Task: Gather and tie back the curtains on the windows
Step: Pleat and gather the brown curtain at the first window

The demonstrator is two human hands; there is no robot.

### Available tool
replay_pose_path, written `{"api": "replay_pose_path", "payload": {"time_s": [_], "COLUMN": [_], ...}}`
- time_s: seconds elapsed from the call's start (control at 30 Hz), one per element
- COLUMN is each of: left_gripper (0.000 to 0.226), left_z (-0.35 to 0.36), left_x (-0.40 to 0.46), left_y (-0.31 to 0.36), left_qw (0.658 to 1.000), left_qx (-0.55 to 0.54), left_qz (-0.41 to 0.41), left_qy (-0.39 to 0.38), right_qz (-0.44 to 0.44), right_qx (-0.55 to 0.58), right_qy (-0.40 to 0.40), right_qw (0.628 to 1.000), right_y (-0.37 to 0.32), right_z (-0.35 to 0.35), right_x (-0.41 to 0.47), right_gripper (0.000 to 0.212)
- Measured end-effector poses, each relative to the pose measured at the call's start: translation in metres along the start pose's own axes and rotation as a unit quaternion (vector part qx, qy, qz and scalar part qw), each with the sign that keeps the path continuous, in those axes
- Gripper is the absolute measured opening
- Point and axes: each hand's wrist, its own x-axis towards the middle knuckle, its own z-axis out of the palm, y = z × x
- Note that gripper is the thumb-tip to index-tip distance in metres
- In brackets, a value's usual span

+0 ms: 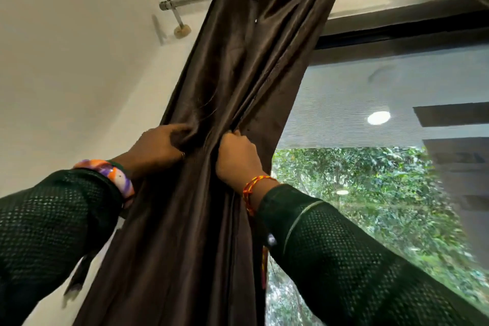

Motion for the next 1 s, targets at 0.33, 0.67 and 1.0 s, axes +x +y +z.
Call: {"api": "replay_pose_path", "payload": {"time_s": [0.33, 0.67, 1.0], "left_gripper": [0.043, 0.024, 0.114], "left_z": [-0.02, -0.034, 0.009], "left_x": [0.011, 0.006, 0.011], "left_y": [-0.018, -0.033, 0.023], "left_qw": [0.98, 0.998, 0.975], "left_qx": [-0.178, -0.06, -0.208], "left_qz": [-0.09, -0.022, -0.075], "left_qy": [0.015, 0.008, -0.013], "right_qz": [-0.086, -0.123, 0.019], "right_qx": [0.028, 0.082, 0.276], "right_qy": [-0.013, -0.026, 0.048], "right_qw": [0.996, 0.989, 0.96], "right_y": [-0.055, -0.059, 0.001], "right_z": [0.052, 0.072, 0.039], "right_x": [0.03, 0.036, -0.011], "right_gripper": [0.046, 0.041, 0.098]}}
